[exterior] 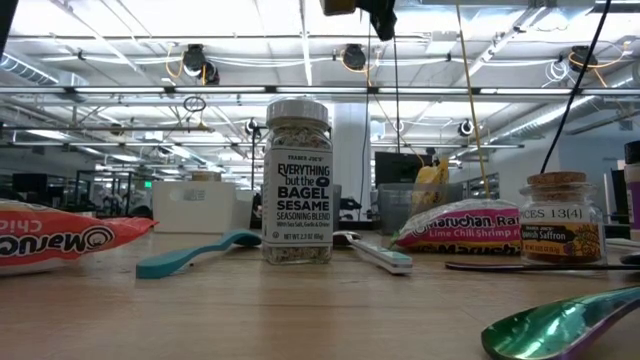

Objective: Pick & Place Food Item
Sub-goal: Put the green seasoning bottle into the white bin

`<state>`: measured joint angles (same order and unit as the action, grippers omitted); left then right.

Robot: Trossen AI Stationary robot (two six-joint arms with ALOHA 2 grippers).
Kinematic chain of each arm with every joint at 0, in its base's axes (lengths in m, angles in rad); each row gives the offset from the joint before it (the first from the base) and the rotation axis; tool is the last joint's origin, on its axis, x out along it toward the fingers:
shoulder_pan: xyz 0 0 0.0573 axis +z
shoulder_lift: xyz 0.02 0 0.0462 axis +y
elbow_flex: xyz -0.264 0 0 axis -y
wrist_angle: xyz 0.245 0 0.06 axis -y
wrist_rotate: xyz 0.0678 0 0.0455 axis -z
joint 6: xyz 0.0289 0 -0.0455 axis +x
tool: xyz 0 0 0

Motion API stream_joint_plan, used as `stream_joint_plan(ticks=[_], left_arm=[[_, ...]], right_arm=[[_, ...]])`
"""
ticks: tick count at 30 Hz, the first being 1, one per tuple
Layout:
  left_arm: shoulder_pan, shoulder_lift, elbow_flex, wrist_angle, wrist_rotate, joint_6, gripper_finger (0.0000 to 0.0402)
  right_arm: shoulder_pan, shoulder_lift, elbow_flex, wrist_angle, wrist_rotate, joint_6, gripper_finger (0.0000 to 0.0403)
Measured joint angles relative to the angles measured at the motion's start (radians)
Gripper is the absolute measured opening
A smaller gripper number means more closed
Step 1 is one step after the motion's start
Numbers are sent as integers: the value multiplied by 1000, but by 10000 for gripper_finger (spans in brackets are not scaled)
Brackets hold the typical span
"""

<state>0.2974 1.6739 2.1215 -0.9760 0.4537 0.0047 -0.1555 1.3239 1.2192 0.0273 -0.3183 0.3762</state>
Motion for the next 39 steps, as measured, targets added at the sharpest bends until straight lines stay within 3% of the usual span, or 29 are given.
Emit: stream_joint_plan(ticks=[5,20,39], left_arm=[[-5,20,13,-31,63,-18,390],[-25,60,13,-102,78,-48,390],[-36,87,12,-160,72,-59,390]], right_arm=[[0,0,1,-5,-4,-3,193],[0,32,1,2,-105,25,193],[-2,52,10,33,-132,31,193]])
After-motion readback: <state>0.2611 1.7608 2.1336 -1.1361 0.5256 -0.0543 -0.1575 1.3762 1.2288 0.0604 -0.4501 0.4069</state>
